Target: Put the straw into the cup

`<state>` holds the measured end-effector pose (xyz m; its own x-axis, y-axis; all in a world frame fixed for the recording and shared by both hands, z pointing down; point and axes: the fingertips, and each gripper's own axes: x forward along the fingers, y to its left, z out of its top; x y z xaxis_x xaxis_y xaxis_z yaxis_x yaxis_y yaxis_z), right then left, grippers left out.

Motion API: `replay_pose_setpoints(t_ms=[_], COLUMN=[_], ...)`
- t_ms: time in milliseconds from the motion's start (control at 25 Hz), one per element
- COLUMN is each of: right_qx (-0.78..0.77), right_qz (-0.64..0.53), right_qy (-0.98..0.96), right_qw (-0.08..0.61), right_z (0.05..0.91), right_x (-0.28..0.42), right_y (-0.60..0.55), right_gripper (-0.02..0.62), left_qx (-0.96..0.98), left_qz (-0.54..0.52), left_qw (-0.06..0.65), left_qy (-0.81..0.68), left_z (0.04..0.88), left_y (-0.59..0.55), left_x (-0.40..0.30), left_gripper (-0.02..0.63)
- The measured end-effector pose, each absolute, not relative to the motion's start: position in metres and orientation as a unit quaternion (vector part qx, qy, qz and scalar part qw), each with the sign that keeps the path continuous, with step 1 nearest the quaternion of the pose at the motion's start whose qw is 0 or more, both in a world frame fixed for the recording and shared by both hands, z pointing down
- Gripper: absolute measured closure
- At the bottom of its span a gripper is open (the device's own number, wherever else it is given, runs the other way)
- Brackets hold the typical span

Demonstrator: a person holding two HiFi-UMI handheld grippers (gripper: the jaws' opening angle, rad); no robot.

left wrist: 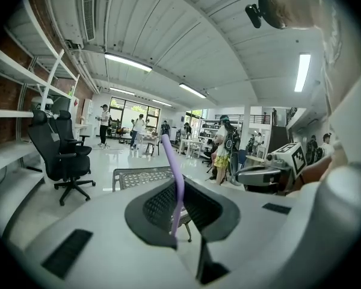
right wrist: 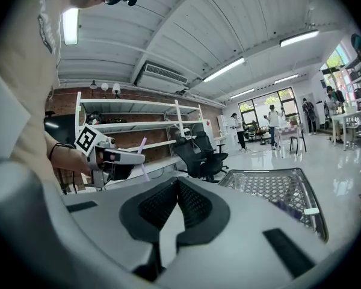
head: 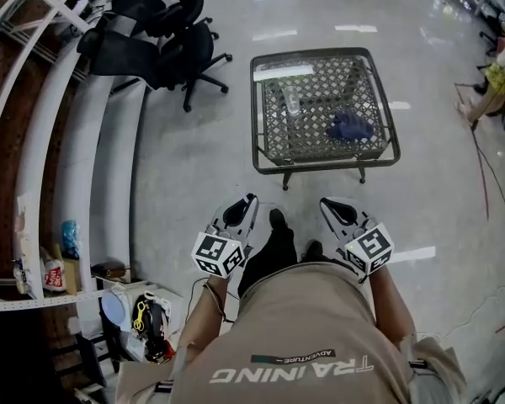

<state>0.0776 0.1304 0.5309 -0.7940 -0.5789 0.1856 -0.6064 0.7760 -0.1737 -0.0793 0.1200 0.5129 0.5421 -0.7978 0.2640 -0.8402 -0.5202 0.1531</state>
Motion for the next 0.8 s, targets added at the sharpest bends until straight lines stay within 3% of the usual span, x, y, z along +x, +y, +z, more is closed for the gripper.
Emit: replay_pose_setpoints(t_ms=[400,800], right_qx=[0.335,0.363], right_qz=[0.114,0.091], right_qy=[-0.932,-0.924], right_qw=[0.077,0.079], right_z=[0.537,0.518], right_x=[0.074,0.035], right_y=[0.081,-0.031], right_gripper=[0.578,0.578], left_qx=[0.886,0.901], left_qz=[0.074,0.078], left_qw=[0.136,0.138], left_qy=[-0.436,-0.404], left_z=[0.521,0.523], left_y=[0.050,-0.062], left_x=[-0.071,-0.105], left_gripper=[0.563,0.563])
